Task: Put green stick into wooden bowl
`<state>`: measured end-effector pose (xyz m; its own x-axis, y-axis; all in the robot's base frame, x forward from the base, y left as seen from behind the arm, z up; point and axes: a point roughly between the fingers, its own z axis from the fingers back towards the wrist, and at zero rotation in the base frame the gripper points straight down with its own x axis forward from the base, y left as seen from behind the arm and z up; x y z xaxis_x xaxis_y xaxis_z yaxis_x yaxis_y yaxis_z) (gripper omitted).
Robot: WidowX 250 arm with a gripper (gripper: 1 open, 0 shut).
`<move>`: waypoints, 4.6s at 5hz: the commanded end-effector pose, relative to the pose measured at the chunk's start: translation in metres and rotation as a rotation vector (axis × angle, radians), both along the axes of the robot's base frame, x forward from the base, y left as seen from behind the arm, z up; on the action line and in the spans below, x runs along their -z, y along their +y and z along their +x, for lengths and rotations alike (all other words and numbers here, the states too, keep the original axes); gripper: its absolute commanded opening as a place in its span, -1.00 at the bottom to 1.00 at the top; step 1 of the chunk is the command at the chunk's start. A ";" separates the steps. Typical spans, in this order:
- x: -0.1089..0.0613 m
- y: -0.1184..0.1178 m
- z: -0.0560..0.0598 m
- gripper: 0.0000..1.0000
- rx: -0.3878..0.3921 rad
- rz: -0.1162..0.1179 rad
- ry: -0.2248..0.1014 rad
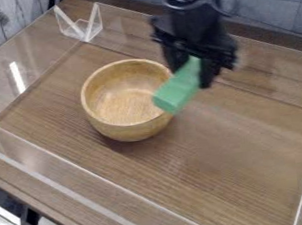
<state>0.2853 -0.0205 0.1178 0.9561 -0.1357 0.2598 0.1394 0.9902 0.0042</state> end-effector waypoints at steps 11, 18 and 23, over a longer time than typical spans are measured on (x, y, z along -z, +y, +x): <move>0.033 0.074 -0.014 -1.00 -0.375 -0.015 0.037; 0.051 0.137 -0.035 -1.00 -0.533 -0.017 0.075; 0.014 0.112 -0.033 -1.00 -0.567 -0.034 0.080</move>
